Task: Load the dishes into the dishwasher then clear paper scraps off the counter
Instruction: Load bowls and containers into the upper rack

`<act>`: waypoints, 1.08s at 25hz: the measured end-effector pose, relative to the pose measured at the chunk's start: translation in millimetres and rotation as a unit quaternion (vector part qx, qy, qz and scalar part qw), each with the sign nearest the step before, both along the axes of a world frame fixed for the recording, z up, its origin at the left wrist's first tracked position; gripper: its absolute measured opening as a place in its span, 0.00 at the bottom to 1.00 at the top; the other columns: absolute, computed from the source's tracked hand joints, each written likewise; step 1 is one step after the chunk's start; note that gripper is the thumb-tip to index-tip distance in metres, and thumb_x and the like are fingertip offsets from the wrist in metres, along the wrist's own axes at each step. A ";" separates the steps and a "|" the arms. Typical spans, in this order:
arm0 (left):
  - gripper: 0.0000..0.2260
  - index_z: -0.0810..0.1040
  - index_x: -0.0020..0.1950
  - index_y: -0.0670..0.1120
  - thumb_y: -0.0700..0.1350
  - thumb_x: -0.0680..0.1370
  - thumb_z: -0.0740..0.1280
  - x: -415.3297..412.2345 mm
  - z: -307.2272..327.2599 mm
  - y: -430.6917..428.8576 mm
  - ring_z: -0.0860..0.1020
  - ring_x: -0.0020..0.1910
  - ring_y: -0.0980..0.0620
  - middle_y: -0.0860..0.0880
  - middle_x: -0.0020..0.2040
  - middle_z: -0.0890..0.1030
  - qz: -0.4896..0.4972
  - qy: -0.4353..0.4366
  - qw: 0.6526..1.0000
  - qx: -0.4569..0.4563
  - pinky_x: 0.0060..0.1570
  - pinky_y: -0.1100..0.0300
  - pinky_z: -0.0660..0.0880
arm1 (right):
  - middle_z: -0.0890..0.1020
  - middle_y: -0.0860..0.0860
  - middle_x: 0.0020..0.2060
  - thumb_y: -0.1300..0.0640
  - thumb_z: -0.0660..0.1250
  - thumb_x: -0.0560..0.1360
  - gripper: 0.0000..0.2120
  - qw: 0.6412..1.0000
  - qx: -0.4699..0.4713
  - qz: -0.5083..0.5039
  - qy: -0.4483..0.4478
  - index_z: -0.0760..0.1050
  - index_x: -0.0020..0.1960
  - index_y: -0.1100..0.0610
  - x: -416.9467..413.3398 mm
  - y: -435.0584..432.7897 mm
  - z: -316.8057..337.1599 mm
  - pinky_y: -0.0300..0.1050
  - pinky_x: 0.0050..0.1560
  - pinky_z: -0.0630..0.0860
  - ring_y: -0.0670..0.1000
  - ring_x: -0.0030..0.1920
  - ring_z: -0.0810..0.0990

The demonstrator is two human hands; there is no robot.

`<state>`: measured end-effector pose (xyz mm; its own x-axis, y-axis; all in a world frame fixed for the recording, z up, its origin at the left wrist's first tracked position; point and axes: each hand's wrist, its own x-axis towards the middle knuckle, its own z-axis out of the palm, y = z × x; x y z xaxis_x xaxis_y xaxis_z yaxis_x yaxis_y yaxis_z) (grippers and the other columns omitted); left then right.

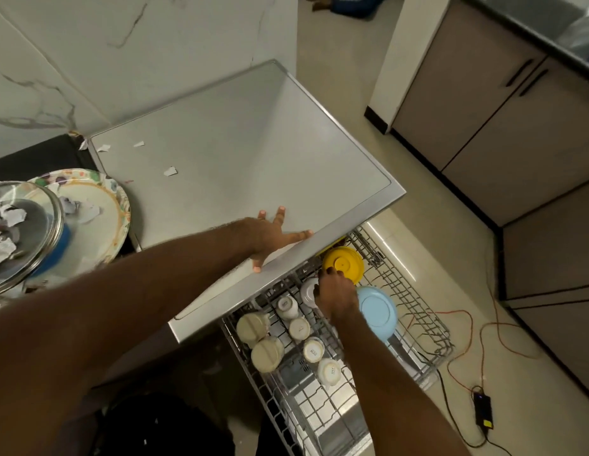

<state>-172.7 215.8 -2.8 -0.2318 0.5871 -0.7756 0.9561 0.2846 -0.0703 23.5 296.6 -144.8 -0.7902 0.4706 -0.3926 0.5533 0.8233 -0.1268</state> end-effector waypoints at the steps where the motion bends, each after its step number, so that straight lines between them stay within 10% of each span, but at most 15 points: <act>1: 0.65 0.29 0.77 0.68 0.42 0.69 0.83 0.4 0.9 -2.4 0.42 0.77 0.22 0.34 0.78 0.28 0.004 -0.001 1.000 0.003 0.72 0.28 0.61 | 0.82 0.57 0.58 0.51 0.64 0.82 0.15 1.000 0.007 0.007 0.024 0.79 0.63 0.58 1.2 -2.3 18.5 0.52 0.52 0.79 0.60 0.58 0.81; 9: 0.37 0.53 0.84 0.52 0.33 0.80 0.65 24.6 8.1 -80.4 0.58 0.81 0.40 0.43 0.84 0.48 0.031 -0.020 0.982 0.187 0.74 0.42 0.67 | 0.81 0.50 0.43 0.44 0.62 0.81 0.12 0.981 0.028 0.023 0.191 0.73 0.47 0.51 -6.6 -41.3 116.7 0.47 0.38 0.71 0.57 0.42 0.82; 19: 0.29 0.63 0.81 0.45 0.42 0.81 0.66 -31.4 43.7 -266.4 0.58 0.81 0.43 0.42 0.83 0.57 0.043 0.157 0.931 0.327 0.78 0.48 0.57 | 0.83 0.51 0.48 0.45 0.61 0.83 0.13 0.952 -0.019 0.190 0.238 0.78 0.53 0.52 -134.1 -199.0 167.7 0.48 0.43 0.73 0.58 0.46 0.83; 27: 0.29 0.64 0.81 0.47 0.42 0.80 0.66 -77.4 77.2 -458.8 0.59 0.80 0.42 0.44 0.82 0.59 0.269 0.183 0.867 0.377 0.78 0.45 0.57 | 0.83 0.52 0.44 0.46 0.64 0.82 0.12 0.916 -0.059 0.329 0.221 0.78 0.48 0.54 -199.2 -343.9 183.2 0.49 0.38 0.70 0.57 0.42 0.81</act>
<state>-250.1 -243.0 74.4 -0.7790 0.6260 -0.0350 0.6237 0.7795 0.0590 -175.7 -47.4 38.4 -0.9815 -0.1909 0.0165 -0.1857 0.9262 -0.3282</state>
